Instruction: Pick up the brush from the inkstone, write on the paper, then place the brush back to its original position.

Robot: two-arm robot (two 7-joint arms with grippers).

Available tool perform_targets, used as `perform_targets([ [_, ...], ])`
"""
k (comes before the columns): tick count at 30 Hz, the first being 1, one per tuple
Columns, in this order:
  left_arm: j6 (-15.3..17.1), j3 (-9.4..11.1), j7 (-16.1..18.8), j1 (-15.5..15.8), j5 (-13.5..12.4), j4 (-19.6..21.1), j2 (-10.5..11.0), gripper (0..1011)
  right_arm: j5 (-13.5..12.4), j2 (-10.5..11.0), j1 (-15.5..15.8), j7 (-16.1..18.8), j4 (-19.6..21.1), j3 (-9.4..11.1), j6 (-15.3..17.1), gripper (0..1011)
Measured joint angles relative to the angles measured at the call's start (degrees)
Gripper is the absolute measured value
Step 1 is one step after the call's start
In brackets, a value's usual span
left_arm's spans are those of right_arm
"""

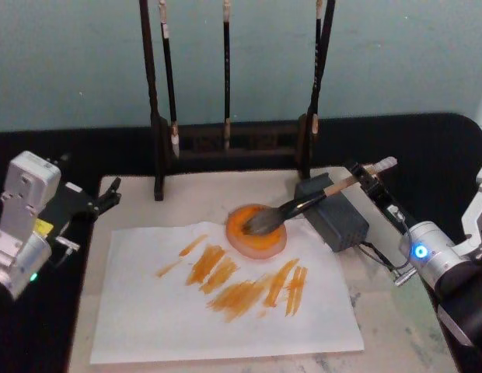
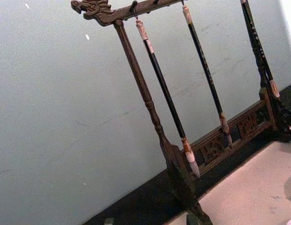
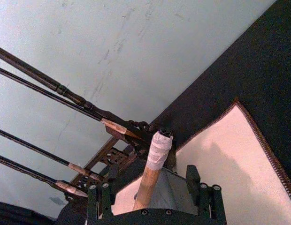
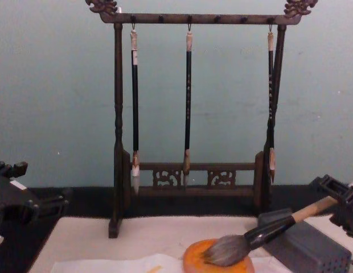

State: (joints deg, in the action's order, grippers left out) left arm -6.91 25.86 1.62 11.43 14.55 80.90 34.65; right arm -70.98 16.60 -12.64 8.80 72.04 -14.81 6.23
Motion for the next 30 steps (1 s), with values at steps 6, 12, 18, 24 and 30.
perform_targets([
  [6,0.00,0.00,0.00,0.00,0.00,0.00,0.00,1001,0.00,-0.02,0.00,0.04,-0.02,0.04,0.03,785],
  [12,0.00,0.00,0.00,0.00,0.00,0.00,0.00,1001,0.00,-0.06,0.00,0.07,-0.05,0.08,0.06,566],
  [18,0.00,0.00,0.00,0.00,0.00,0.00,0.00,1001,0.00,-0.06,0.00,0.08,-0.06,0.10,0.08,400],
  [24,0.00,0.00,0.00,0.00,0.00,0.00,0.00,1001,0.00,-0.07,-0.01,0.11,-0.05,0.10,0.08,201],
  [30,0.00,0.00,0.00,0.00,0.00,0.00,0.00,1001,0.00,-0.06,-0.01,0.11,-0.05,0.10,0.08,189],
])
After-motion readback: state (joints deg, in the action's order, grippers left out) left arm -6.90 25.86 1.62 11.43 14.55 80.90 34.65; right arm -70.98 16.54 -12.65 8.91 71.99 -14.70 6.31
